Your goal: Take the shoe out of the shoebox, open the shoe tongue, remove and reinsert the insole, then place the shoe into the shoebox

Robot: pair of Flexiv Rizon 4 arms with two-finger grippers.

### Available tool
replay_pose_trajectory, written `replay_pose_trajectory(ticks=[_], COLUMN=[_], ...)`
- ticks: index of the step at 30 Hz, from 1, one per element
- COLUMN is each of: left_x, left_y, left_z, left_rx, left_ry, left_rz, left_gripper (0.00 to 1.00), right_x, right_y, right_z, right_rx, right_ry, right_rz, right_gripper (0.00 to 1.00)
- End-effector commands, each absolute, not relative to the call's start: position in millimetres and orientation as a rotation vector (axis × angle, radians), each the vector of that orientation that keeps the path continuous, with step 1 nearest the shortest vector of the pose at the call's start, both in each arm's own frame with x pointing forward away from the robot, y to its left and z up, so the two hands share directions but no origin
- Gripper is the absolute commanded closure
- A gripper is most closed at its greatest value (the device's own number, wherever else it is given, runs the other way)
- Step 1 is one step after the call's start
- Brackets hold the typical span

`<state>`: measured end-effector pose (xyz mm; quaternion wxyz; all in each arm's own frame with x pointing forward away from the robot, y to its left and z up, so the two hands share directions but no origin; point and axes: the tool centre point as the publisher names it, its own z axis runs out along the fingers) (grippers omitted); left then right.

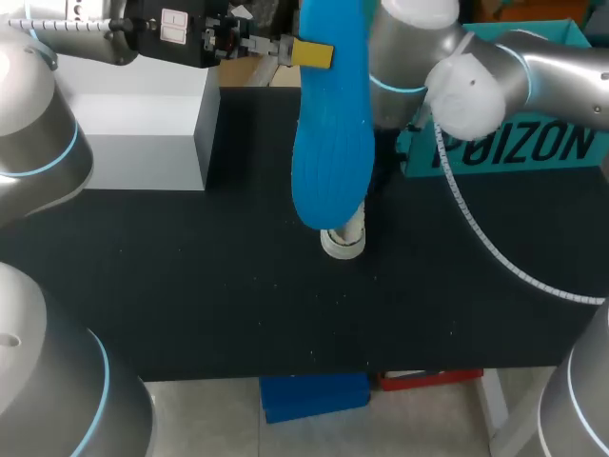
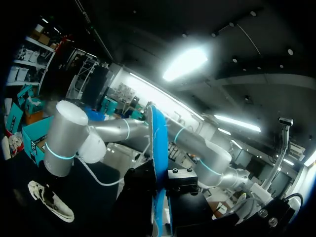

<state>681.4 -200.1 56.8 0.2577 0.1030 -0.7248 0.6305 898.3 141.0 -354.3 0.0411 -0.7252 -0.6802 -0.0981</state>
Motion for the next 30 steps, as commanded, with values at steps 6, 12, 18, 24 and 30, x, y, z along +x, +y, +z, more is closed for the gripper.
replay_pose_trajectory(ticks=[6,12,18,24,30], left_x=[681,681,681,681,681], left_y=[-201,-201,-201,-201,-201], left_z=[56,56,56,56,56], left_rx=[0.282,0.282,0.282,0.282,0.282], left_ry=[-1.967,-1.967,-1.967,-1.967,-1.967], left_rz=[1.711,1.711,1.711,1.711,1.711], left_gripper=[1.0,1.0,1.0,1.0,1.0], right_x=[869,869,869,865,872], right_y=[132,132,132,120,117], right_z=[-305,-305,-305,-295,-282], right_rx=[-1.706,-1.706,-1.706,-1.644,-1.645], right_ry=[-1.604,-1.604,-1.604,-1.535,-1.548], right_rz=[-1.012,-1.012,-1.012,-1.201,-1.217], right_gripper=[0.0,0.0,0.0,0.0,0.0])
